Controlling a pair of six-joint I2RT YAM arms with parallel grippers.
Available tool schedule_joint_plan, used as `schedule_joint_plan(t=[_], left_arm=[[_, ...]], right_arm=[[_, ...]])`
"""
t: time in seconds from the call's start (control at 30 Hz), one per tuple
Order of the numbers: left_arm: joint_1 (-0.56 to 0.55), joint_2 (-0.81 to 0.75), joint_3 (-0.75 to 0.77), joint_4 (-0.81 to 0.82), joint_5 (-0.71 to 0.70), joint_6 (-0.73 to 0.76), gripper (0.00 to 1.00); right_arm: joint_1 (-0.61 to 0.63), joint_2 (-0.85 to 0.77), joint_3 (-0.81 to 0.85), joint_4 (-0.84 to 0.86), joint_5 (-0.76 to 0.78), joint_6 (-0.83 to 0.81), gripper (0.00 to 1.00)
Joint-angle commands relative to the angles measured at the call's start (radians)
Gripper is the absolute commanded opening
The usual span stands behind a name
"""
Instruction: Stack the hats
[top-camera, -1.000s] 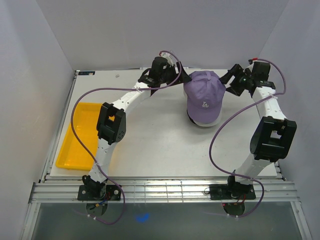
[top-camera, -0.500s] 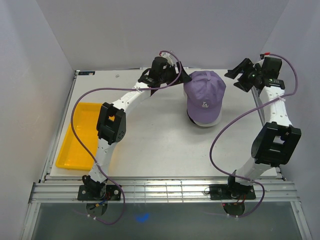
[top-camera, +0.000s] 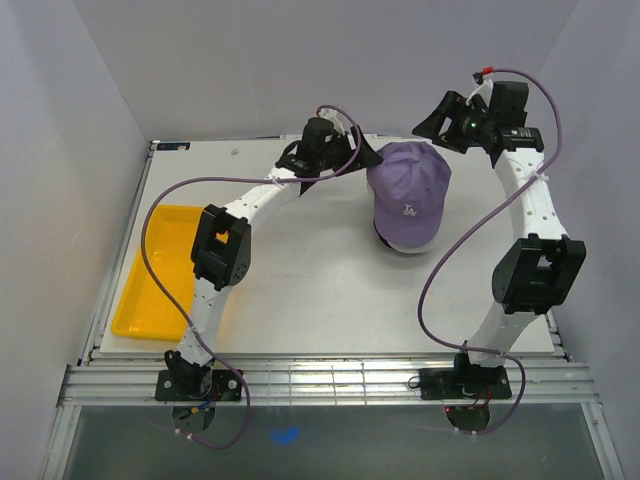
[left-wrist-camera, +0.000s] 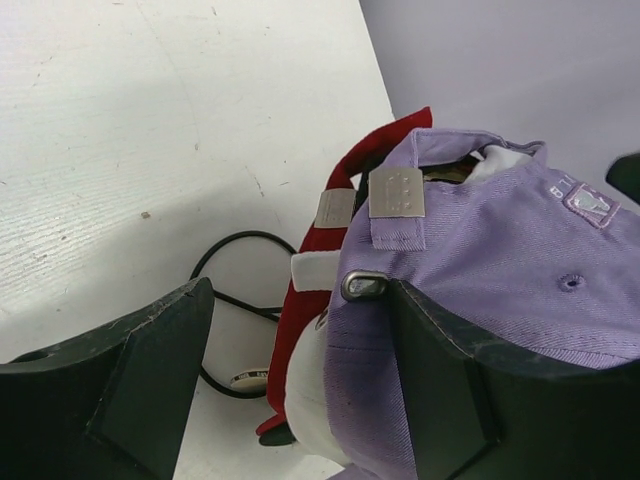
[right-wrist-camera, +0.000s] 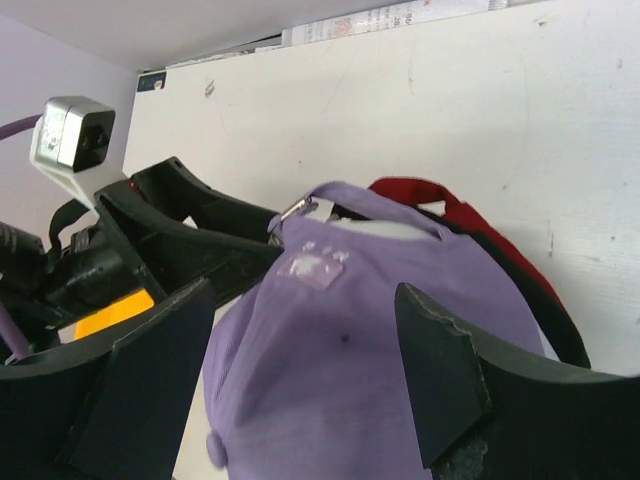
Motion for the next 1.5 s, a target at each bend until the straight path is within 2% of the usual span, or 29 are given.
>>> schedule_joint_plan(t=[0.0,0.1,0.2,0.33,0.4,0.63,0.8,0.97,1.17,1.47], left_arm=[[-0.005,-0.099,-0.059,0.009,0.0,-0.013,0.8],[-0.005,-0.099,-0.085,0.017,0.006,-0.019,0.79],[-0.005,-0.097,-0.096,0.02,0.007,-0.022,0.79],[-0.005,-0.096,-0.105,0.017,0.009,-0.02,0.79],[-0.005,-0.096,-0.111,0.02,0.01,-0.022,0.79],[-0.009,-0.102,-0.159,0.039,0.009,-0.039,0.78],[-0.016,-0.119,-0.212,0.048,-0.004,-0.045,0.77],[-0.024,-0.169,-0.301,0.072,-0.033,-0.056,0.77],[-0.039,-0.232,-0.418,0.086,-0.082,-0.07,0.75],[-0.059,-0.407,-0.596,0.091,-0.227,-0.109,0.73]], right_arm=[[0.034,0.087,0.132,-0.084,0.066,-0.09,0.78],[0.084,0.181,0.237,-0.168,0.103,-0.132,0.76],[0.097,0.241,0.268,-0.224,0.144,-0.153,0.7],[0.107,0.282,0.255,-0.247,0.164,-0.181,0.63],[0.111,0.29,0.233,-0.253,0.173,-0.196,0.54],[0.13,0.314,0.174,-0.25,0.19,-0.227,0.44],[0.137,0.322,0.125,-0.235,0.196,-0.241,0.45],[0.153,0.339,0.126,-0.222,0.175,-0.258,0.51],[0.162,0.336,0.107,-0.18,0.086,-0.271,0.53],[0.183,0.304,0.113,-0.117,-0.06,-0.299,0.64]])
